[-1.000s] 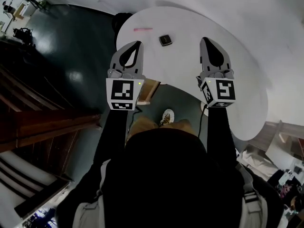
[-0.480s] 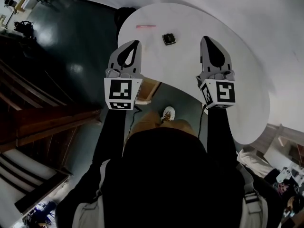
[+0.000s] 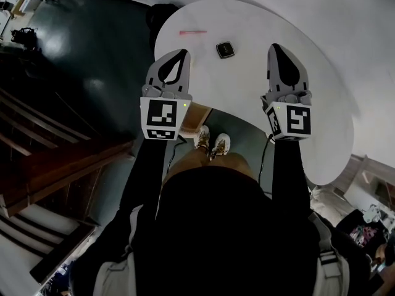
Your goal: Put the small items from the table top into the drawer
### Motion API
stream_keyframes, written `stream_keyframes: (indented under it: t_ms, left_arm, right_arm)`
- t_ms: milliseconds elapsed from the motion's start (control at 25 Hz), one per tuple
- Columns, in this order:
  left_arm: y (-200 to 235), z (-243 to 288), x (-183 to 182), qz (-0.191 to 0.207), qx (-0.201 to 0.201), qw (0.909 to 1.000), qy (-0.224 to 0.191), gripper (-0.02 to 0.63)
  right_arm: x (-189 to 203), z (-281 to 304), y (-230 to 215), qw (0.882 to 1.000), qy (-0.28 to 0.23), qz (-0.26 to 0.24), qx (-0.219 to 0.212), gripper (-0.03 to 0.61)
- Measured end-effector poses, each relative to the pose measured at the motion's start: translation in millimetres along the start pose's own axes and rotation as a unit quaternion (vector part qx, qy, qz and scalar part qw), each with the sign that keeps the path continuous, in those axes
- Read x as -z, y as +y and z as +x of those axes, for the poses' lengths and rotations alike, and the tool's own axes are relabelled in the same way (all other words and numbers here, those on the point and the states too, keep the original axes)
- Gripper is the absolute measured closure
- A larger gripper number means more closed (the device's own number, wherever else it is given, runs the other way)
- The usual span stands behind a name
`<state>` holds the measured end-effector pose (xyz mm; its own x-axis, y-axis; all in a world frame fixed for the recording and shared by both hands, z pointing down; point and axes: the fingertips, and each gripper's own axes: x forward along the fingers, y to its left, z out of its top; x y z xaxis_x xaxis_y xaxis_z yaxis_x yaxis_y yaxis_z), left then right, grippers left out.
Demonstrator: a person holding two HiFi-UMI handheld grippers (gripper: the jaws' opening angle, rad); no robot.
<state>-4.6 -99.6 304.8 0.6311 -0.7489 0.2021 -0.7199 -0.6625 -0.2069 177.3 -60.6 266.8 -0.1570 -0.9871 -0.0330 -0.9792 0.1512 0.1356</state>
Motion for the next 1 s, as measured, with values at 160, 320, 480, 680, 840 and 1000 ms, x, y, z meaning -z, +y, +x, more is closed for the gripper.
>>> stream_keyframes:
  t_ms: [160, 320, 480, 680, 840, 1000]
  left_arm:
    - [1.0, 10.9, 6.3, -0.002, 0.017, 0.9998, 0.001, 0.598]
    - [3.3, 18.8, 19.7, -0.006, 0.034, 0.9994, 0.01, 0.6]
    - [7.9, 30.4, 37.8, -0.017, 0.035, 0.9991, 0.017, 0.598]
    - [18.9, 44.4, 97.0, -0.057, 0.017, 0.9969, 0.052, 0.512]
    - [5.0, 65.5, 175.1, -0.056, 0.047, 0.9871, 0.142, 0.411]
    - [2.5, 80.2, 239.6, -0.055, 0.045, 0.9738, 0.216, 0.393]
  right_arm:
    - [3.6, 5.9, -3.5, 1.0, 0.008, -0.002, 0.017, 0.552]
    - [10.1, 8.1, -3.6, 0.999, 0.018, -0.002, 0.029, 0.552]
    - [20.5, 12.1, -5.5, 0.998, 0.03, 0.006, 0.049, 0.552]
    - [19.8, 11.6, 2.9, 0.998, 0.04, -0.007, 0.051, 0.552]
    - [25.6, 7.2, 2.3, 0.997, 0.053, -0.015, 0.058, 0.552]
    - [31.0, 3.5, 2.8, 0.996, 0.065, -0.024, 0.057, 0.552]
